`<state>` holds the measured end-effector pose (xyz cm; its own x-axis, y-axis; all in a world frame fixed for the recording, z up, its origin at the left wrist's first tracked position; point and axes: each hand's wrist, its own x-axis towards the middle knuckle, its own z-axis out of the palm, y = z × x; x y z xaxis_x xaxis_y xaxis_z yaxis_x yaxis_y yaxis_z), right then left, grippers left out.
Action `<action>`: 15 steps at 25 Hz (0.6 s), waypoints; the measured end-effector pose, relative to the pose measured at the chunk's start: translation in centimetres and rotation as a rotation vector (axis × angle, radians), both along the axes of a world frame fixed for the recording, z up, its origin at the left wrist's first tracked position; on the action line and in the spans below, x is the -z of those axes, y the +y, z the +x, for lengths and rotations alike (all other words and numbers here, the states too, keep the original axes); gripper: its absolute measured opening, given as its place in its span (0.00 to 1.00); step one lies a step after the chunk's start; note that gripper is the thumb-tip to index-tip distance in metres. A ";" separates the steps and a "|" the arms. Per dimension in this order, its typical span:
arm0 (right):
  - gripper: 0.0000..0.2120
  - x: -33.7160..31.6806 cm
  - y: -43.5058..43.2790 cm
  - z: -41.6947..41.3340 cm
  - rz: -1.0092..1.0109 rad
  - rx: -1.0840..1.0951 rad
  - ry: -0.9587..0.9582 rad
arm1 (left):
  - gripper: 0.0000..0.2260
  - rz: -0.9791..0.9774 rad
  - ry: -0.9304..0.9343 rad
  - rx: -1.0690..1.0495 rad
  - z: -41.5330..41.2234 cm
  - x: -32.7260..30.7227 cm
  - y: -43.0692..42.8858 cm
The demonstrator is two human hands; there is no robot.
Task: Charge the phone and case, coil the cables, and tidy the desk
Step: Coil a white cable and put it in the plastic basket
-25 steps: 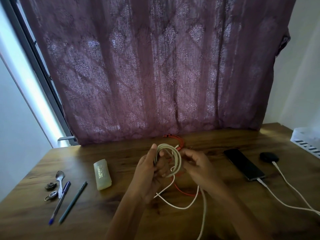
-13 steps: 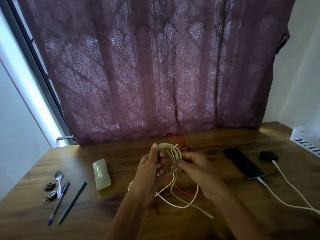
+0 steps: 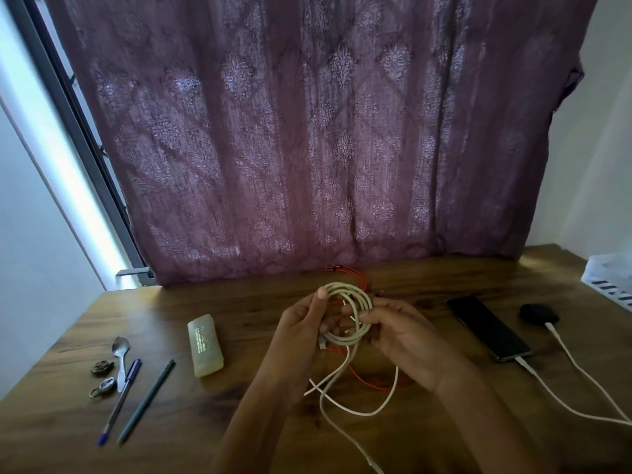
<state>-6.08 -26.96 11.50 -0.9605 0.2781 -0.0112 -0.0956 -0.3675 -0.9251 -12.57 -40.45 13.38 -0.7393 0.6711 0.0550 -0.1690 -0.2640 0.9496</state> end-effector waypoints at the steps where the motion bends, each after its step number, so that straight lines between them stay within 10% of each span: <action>1: 0.11 -0.1 -0.1 -0.1 0.002 0.009 0.001 | 0.16 -0.006 0.007 -0.016 0.0 -0.1 0.0; 10: 0.08 1.2 -2.0 -0.9 0.928 0.595 0.145 | 0.19 0.054 -0.092 -0.070 -0.2 -0.1 0.8; 15: 0.04 0.4 -2.9 -0.3 0.790 0.438 0.000 | 0.16 0.016 0.049 -0.168 -0.5 1.1 0.9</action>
